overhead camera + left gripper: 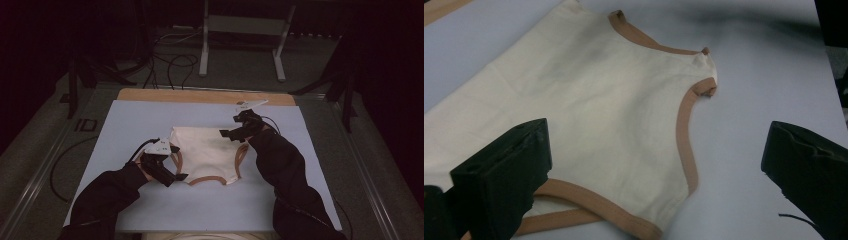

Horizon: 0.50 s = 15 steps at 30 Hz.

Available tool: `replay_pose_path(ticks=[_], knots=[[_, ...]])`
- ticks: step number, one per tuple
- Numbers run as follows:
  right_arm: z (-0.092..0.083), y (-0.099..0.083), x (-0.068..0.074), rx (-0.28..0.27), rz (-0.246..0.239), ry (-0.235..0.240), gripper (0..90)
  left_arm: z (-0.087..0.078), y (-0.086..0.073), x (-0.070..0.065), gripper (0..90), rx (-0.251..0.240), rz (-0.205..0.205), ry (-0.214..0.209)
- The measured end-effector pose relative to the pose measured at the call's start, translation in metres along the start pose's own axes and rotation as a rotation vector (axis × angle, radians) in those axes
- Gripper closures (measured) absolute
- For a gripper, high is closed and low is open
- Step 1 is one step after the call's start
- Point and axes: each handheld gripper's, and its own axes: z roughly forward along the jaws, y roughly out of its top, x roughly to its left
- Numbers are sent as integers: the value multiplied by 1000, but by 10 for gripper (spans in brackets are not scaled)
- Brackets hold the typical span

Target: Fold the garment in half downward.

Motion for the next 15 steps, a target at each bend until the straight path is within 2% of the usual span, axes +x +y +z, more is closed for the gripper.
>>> replay_pose_path(ticks=[9,13,15], knots=[[19,11,11,14,-25,26,137,5,-8,-7,8,21,6,-11],[26,15,15,18,-24,40,137,7,-9,-11,8,13,28,-6],[35,19,19,29,-33,50,138,10,-10,-13,9,28,47,-5]])
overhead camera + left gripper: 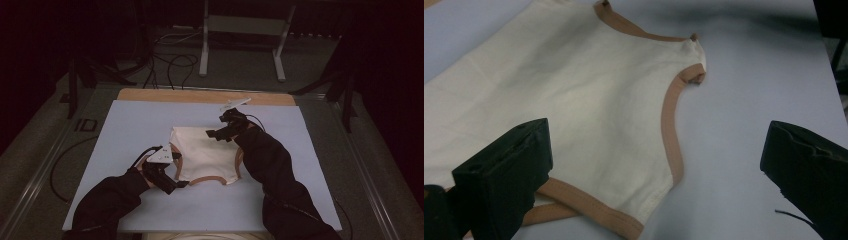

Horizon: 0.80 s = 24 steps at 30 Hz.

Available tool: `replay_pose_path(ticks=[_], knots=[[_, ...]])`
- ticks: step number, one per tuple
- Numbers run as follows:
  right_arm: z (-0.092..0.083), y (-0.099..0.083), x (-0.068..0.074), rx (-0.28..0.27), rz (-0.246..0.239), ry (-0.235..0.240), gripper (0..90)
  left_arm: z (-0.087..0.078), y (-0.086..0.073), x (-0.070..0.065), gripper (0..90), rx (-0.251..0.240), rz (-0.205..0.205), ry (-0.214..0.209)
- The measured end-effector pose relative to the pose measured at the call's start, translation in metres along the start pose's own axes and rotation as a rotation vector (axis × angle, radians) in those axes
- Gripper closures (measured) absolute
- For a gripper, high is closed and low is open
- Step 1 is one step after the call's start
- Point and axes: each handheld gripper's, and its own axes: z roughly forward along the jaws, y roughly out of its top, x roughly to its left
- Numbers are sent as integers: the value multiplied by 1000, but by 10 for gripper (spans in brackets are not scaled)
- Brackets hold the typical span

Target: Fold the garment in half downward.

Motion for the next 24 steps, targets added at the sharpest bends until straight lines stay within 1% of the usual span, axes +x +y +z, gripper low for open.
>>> replay_pose_path(ticks=[1,4,5,8,9,10,12,16,19,21,22,24], knots=[[3,2,1,2,-5,3,139,0,-1,0,8,-6,4,-2],[12,6,4,8,-13,15,139,1,-2,0,8,-18,11,15],[14,7,6,15,-19,15,140,1,-2,0,8,-20,3,10],[22,11,8,19,-24,24,140,2,-4,1,8,-14,8,15],[24,12,10,23,-21,29,140,4,-5,2,8,6,9,6],[26,13,11,23,-19,33,140,5,-6,2,8,6,9,4],[31,16,13,25,-29,40,140,7,-7,3,8,21,4,-1],[37,19,17,32,-31,49,140,11,-10,4,8,42,9,-2],[46,22,20,33,-27,64,140,13,-11,3,9,51,26,2],[50,23,21,35,-32,71,141,14,-12,3,9,41,26,-12],[52,24,22,37,-26,71,142,14,-12,3,9,41,26,-12],[58,26,23,39,-34,74,141,16,-13,3,9,40,27,-21]])
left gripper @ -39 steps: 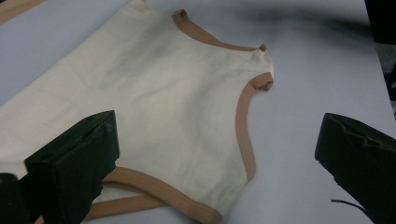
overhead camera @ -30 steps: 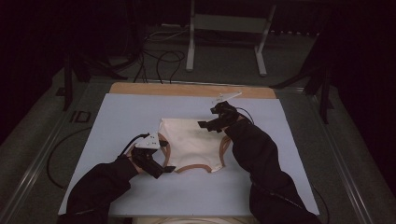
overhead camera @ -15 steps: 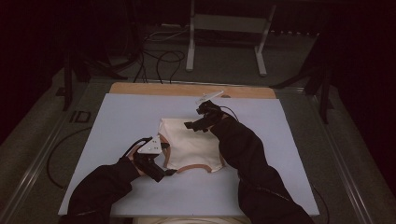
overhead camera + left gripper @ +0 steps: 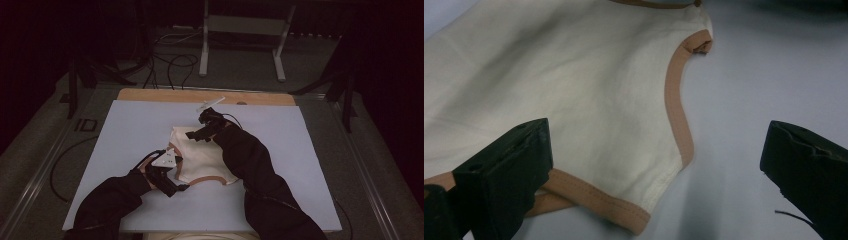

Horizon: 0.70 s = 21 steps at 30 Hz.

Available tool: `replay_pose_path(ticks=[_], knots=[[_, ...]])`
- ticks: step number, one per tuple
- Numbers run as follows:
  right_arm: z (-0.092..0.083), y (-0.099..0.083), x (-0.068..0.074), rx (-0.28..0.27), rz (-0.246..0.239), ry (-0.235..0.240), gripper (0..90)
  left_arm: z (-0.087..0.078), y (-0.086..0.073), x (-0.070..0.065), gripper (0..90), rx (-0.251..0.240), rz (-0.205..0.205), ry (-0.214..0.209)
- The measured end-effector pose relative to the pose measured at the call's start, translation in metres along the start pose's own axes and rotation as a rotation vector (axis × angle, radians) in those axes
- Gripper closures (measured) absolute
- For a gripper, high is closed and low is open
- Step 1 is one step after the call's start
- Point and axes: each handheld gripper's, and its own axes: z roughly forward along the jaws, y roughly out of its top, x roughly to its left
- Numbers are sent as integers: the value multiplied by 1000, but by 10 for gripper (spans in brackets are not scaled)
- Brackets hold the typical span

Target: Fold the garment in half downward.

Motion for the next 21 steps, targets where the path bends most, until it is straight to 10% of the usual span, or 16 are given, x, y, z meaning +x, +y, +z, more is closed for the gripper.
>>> replay_pose_path(ticks=[21], knots=[[45,11,8,49,-12,62,142,7,-2,4,22,70,37,-3]])
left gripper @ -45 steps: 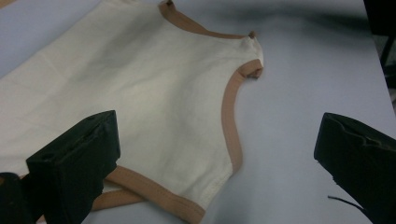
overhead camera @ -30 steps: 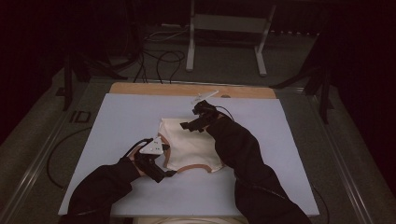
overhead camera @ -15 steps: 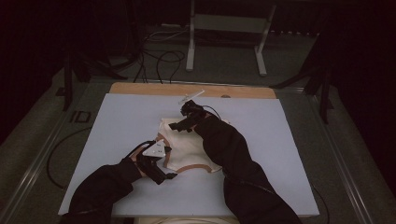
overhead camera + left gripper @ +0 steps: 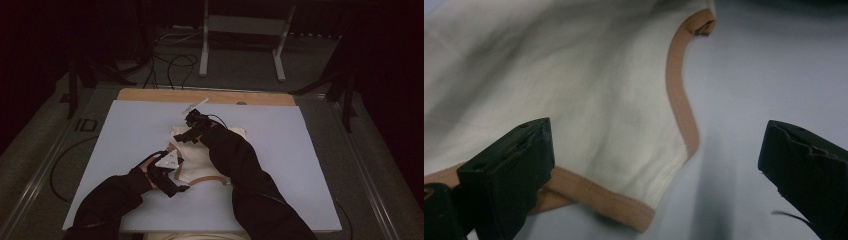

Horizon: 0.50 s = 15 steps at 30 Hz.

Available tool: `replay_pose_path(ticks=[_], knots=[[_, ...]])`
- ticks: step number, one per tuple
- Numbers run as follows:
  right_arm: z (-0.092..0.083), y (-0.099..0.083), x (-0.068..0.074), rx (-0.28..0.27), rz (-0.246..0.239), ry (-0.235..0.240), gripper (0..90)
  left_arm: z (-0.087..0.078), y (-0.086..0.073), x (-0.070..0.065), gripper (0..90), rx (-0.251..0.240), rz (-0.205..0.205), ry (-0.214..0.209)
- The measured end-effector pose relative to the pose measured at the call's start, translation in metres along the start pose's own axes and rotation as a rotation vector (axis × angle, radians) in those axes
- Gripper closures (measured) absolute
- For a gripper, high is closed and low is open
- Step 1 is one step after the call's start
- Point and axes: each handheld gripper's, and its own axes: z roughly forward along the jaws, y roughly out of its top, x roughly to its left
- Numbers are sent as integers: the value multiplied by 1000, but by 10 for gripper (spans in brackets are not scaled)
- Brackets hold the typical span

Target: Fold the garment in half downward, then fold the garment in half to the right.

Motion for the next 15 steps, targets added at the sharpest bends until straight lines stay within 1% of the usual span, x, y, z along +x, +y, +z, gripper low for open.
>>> replay_pose_path(ticks=[1,2,4,5,6,10,14,15], knots=[[0,0,0,0,0,0,142,0,0,0,23,0,0,0],[3,1,0,6,0,2,142,1,-1,0,24,13,-2,22],[6,2,1,8,1,10,142,3,-1,-1,39,31,-7,19],[7,3,1,16,0,3,142,3,-1,-1,42,38,0,23],[9,4,2,13,2,7,142,4,-1,-1,42,34,0,32],[12,6,2,11,-1,9,142,5,-1,-1,45,47,14,27],[13,7,2,22,-5,5,142,7,-2,0,46,57,15,26],[17,8,1,28,-14,14,142,10,-4,0,48,71,-1,40]])
